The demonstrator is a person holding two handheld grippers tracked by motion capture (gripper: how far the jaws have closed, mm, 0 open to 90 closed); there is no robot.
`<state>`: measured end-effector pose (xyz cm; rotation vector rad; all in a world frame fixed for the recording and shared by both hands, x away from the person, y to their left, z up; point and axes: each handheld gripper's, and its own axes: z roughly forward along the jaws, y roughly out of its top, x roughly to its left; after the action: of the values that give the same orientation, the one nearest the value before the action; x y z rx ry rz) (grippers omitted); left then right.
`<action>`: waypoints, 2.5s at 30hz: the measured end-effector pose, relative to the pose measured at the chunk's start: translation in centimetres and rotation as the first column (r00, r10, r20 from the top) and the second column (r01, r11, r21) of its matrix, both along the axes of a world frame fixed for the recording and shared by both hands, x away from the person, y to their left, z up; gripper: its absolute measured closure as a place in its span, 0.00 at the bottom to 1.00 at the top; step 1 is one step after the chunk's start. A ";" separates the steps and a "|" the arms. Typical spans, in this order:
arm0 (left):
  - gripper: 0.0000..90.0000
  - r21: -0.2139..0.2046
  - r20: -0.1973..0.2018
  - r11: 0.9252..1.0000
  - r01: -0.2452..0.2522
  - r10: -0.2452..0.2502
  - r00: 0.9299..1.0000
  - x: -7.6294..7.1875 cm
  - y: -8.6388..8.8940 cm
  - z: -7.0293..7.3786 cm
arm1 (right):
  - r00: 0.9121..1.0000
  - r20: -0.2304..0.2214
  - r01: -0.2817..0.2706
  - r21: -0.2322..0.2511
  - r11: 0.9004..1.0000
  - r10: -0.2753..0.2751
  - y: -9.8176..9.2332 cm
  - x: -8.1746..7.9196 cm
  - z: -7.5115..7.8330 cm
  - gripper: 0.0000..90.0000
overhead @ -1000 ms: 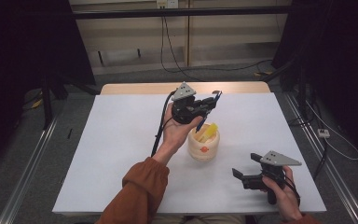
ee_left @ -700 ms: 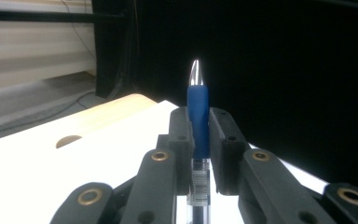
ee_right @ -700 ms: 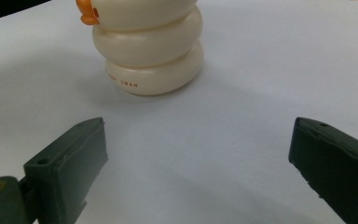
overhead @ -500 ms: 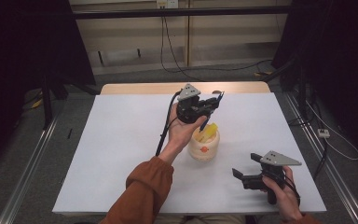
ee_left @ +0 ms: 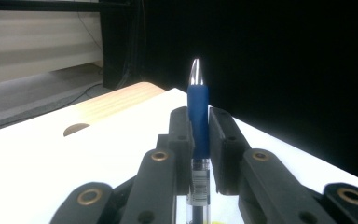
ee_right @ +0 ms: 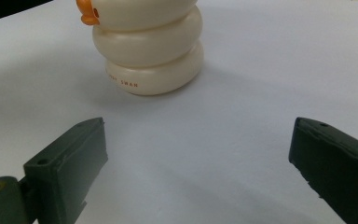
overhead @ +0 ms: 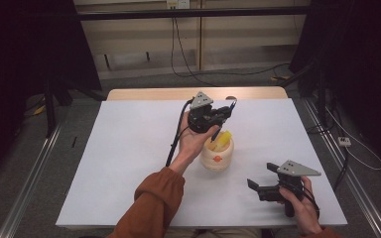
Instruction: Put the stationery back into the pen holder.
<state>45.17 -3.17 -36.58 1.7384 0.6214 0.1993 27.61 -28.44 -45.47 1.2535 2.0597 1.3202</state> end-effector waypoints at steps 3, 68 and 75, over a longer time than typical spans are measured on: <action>0.89 0.005 0.003 1.000 0.011 -0.011 1.000 -0.2 0.1 -0.3 | 1.000 0.001 -0.004 -0.003 1.000 0.004 0.0 0.0 0.0 0.05; 0.09 0.165 -0.030 0.986 0.013 -0.008 1.000 -1.8 3.3 0.2 | 1.000 0.003 -0.006 0.012 1.000 0.006 -0.1 0.3 -0.1 0.05; 0.09 0.165 -0.007 0.986 -0.009 0.010 1.000 -2.6 4.4 0.3 | 1.000 0.001 -0.009 0.006 1.000 0.009 0.1 0.4 -0.1 0.05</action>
<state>42.54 1.23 -36.26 1.8965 0.6338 0.2562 28.01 -28.38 -45.58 1.2470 2.0647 1.3322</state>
